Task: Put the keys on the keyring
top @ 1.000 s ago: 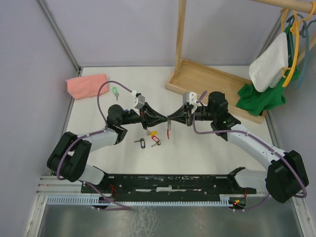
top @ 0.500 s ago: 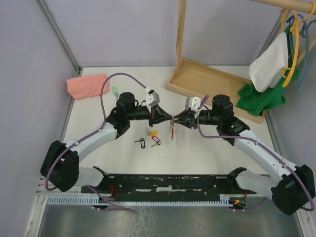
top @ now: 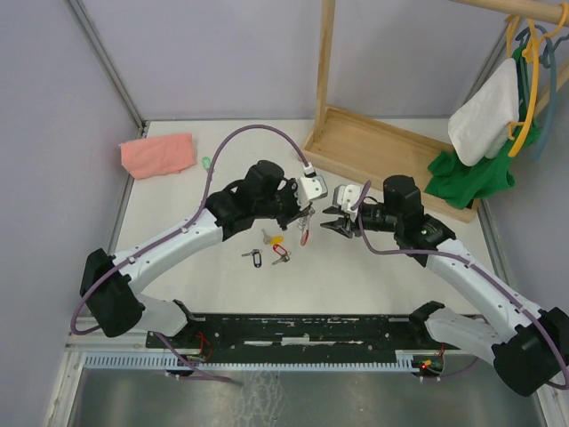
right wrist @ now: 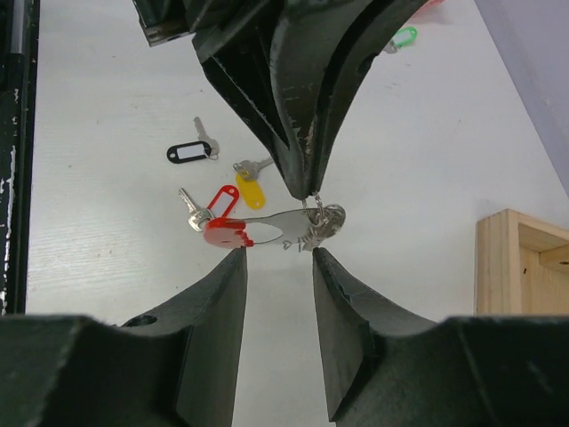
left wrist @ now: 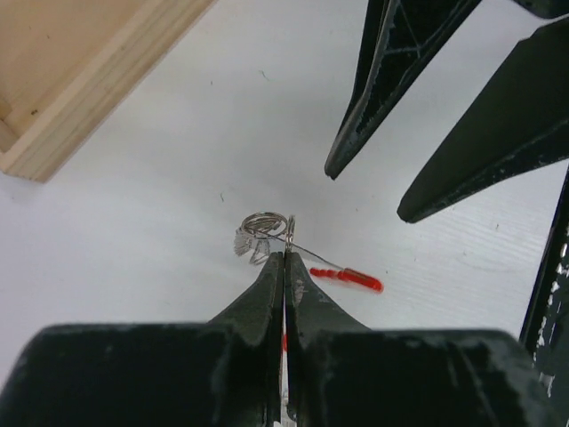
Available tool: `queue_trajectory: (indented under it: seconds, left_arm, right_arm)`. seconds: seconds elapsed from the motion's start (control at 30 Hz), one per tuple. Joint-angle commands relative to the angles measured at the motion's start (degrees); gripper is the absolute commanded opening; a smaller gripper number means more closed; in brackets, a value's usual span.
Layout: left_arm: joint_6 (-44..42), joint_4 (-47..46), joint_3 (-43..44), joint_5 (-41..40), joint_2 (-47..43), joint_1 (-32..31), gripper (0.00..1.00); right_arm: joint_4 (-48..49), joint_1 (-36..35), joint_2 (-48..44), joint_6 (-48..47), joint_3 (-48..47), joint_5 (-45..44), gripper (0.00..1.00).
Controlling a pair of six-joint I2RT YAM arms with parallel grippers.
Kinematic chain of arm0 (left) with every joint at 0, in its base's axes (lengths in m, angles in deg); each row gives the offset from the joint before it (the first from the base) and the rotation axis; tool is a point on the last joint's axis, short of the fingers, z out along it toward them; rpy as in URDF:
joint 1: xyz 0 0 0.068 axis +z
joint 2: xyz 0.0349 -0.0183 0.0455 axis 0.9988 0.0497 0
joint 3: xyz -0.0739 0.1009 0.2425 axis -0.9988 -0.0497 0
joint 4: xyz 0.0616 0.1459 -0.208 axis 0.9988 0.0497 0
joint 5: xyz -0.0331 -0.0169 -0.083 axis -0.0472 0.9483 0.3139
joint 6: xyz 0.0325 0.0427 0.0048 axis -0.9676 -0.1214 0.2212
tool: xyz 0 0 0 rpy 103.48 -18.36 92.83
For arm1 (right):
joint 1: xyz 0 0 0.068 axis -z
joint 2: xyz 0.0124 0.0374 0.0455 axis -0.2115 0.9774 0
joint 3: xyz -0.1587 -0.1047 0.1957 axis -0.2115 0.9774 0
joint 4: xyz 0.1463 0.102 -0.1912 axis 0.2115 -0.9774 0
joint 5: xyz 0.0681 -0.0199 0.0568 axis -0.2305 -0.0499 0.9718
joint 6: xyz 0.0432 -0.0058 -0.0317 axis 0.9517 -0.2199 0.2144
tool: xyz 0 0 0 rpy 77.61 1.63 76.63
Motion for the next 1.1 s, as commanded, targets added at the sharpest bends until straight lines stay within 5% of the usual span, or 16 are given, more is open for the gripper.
queue_trajectory:
  seconds: [0.0,0.57,1.07]
  left_arm:
    - [-3.88,4.19,2.15,-4.19,-1.23,-0.53,0.03]
    - [-4.59,1.72,-0.09,-2.15,-2.49,-1.79,0.03]
    - [-4.61,1.59,0.00,-1.75,-2.05,-2.02,0.03]
  right_arm:
    - [2.15,-0.08,1.66,-2.15,-1.61,-0.47,0.43]
    - [23.49,3.50,9.27,3.67,5.15,11.32,0.38]
    - [23.07,3.98,12.54,4.21,2.62,17.14,0.31]
